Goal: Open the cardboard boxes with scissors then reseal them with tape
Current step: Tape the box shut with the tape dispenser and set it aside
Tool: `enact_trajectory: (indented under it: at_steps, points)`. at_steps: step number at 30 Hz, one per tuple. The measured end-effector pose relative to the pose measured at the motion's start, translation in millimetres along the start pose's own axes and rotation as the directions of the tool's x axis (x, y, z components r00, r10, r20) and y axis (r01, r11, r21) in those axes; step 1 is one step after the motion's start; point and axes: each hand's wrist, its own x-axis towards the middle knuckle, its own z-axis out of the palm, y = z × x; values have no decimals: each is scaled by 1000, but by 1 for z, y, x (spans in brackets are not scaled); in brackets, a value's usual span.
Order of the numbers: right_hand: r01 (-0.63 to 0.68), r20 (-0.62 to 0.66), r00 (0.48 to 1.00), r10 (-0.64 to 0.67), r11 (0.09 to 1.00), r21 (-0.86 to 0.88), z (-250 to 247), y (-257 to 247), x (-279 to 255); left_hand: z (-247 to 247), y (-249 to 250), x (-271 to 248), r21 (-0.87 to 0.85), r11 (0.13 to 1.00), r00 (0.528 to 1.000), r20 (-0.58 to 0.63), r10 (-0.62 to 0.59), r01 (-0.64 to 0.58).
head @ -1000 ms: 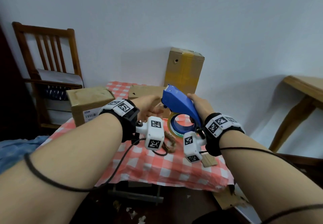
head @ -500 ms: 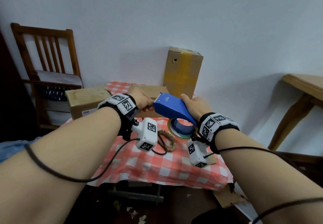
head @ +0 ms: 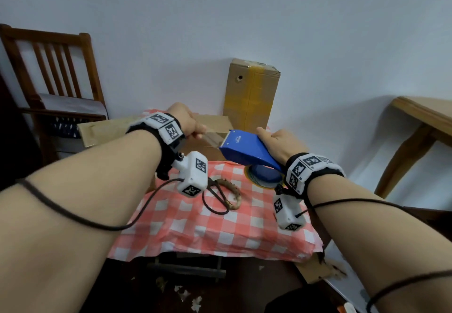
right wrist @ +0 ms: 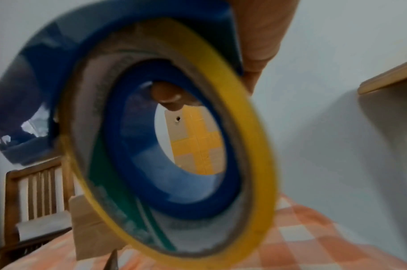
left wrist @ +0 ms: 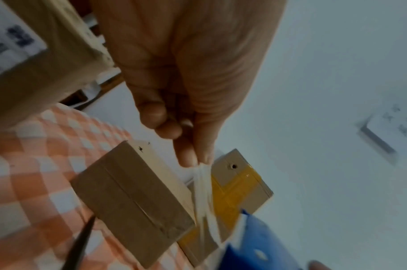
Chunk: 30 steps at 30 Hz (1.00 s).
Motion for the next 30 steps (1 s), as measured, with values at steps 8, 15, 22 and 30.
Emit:
enact_trajectory:
  at_steps: [8,15,22,30]
  points:
    - [-32,-16,999,30,979,-203,7,1,6,13,14,-11,242,954,982,-11,187,-179]
    - [-31,16,999,32,995,-97,3,6,12,2,10,-5,279,948,986,-21,166,-153]
    - [-7,-8,1000,6,991,-135,-11,8,10,3,14,2,174,976,991,-4,132,-129]
    - [-3,-34,999,-2,990,-143,-17,8,2,-4,17,4,136,985,994,0,105,-104]
